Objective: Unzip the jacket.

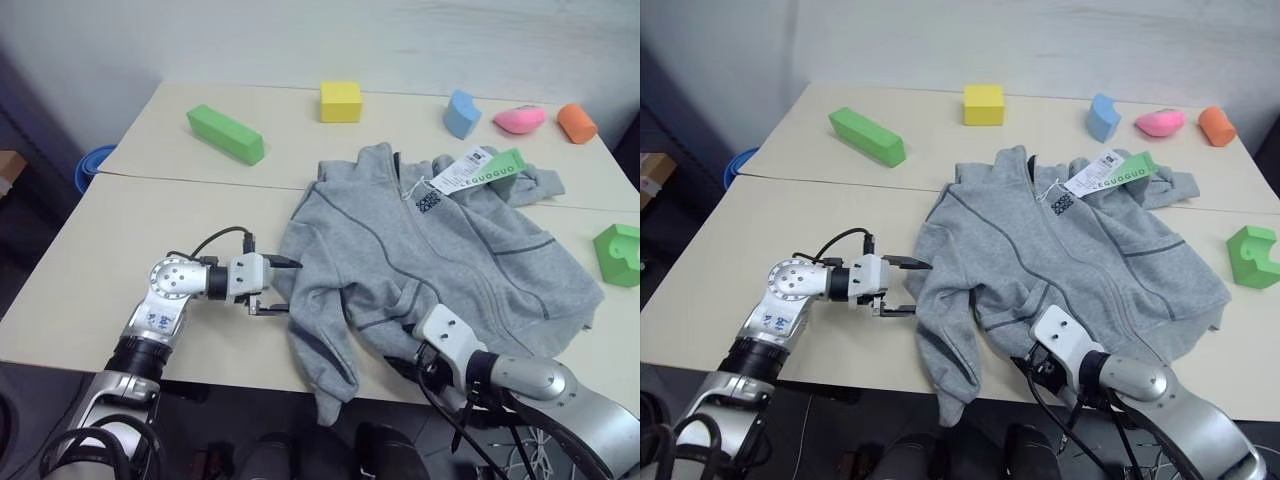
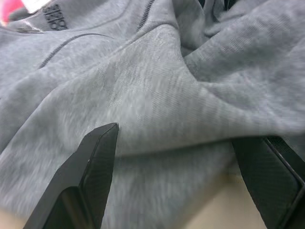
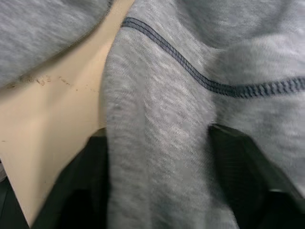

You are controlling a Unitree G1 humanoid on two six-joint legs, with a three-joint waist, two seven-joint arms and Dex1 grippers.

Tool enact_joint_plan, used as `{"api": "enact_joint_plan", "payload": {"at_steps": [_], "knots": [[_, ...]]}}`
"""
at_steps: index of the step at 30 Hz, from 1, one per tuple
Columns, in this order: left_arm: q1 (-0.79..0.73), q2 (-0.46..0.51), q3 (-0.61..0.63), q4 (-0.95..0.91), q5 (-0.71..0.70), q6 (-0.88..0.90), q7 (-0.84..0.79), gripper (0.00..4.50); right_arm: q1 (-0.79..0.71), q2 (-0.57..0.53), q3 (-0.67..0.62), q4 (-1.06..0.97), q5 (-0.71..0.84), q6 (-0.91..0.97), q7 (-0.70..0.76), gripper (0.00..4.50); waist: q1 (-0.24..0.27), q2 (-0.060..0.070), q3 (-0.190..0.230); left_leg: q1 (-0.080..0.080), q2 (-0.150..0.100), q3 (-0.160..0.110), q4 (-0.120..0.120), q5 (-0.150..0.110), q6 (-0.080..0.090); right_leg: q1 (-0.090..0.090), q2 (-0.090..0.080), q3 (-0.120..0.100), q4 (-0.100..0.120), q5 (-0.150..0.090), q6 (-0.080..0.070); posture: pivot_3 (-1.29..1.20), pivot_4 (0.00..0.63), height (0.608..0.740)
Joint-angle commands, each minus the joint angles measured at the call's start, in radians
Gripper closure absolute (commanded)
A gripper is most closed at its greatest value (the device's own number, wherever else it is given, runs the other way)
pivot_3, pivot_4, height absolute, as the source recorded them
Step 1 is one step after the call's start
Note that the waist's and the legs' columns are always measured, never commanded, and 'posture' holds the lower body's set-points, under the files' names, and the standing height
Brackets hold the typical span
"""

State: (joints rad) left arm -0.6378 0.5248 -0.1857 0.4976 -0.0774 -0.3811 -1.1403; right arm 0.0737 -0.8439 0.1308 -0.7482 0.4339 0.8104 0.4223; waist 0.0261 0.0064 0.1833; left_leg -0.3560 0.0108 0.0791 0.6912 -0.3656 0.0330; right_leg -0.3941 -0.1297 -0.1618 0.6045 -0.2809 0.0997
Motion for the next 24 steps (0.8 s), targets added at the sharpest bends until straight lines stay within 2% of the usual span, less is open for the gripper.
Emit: {"api": "enact_joint_plan", "payload": {"at_steps": [1,4,7,13,16,19,22,24], "knots": [[-0.114,-0.021,-0.034,0.185,0.098,-0.106,0.052,0.66,0.076,-0.013,-0.084,-0.025,-0.007,0.021,0.009,2.49,0.006,-0.001,0.0,0.0,0.0,0.0,0.0,0.0,0.0,0.0,0.0,0.0,0.0,0.0,0.0,0.0,0.15,0.74],[-0.193,-0.065,-0.066,0.317,0.153,-0.157,0.085,0.1,0.159,-0.027,-0.166,-0.043,-0.003,-0.003,0.046,3.45,0.019,-0.002,-0.001,0.0,-0.001,0.0,0.001,-0.001,0.002,0.0,-0.001,0.0,0.0,0.0,0.001,0.0,0.15,0.74],[-0.234,-0.127,-0.083,0.388,0.188,-0.215,0.132,0.0,0.241,-0.036,-0.261,-0.037,-0.015,-0.034,0.083,4.39,0.03,-0.004,-0.002,-0.001,-0.002,0.0,0.002,-0.002,0.004,0.001,-0.001,0.0,0.0,0.001,0.001,0.0,0.15,0.74],[-0.285,-0.218,-0.116,0.5,0.271,-0.302,0.259,0.0,0.336,-0.03,-0.43,0.016,-0.039,-0.093,0.146,4.46,0.037,-0.005,-0.003,-0.003,-0.004,0.0,0.007,-0.005,0.009,0.002,-0.003,0.001,-0.001,0.002,0.004,0.0,0.15,0.74],[-0.286,-0.242,-0.135,0.536,0.28,-0.335,0.235,0.0,0.374,-0.02,-0.473,0.048,-0.058,-0.132,0.172,4.46,0.038,-0.005,-0.003,-0.002,-0.004,0.0,0.007,-0.005,0.009,0.002,-0.003,0.002,-0.002,0.003,0.005,0.0,0.15,0.74],[-0.284,-0.244,-0.16,0.564,0.317,-0.351,0.261,0.62,0.418,-0.001,-0.526,0.085,-0.075,-0.211,0.214,4.5,0.04,-0.005,-0.003,-0.002,-0.004,0.0,0.007,-0.005,0.009,0.002,-0.003,0.001,-0.002,0.003,0.005,0.0,0.15,0.74],[-0.277,-0.248,-0.168,0.581,0.325,-0.35,0.263,1.6,0.467,0.015,-0.571,0.106,-0.077,-0.307,0.281,4.5,0.046,-0.005,-0.003,-0.002,-0.005,0.0,0.007,-0.005,0.01,0.003,-0.004,0.002,-0.002,0.003,0.006,0.0,0.15,0.74],[-0.253,-0.258,-0.157,0.564,0.272,-0.327,0.183,2.3,0.508,0.019,-0.608,0.133,-0.09,-0.367,0.324,4.5,0.046,-0.005,-0.003,-0.001,-0.005,0.0,0.007,-0.005,0.011,0.004,-0.004,0.002,-0.003,0.004,0.007,0.0,0.15,0.74]]}}
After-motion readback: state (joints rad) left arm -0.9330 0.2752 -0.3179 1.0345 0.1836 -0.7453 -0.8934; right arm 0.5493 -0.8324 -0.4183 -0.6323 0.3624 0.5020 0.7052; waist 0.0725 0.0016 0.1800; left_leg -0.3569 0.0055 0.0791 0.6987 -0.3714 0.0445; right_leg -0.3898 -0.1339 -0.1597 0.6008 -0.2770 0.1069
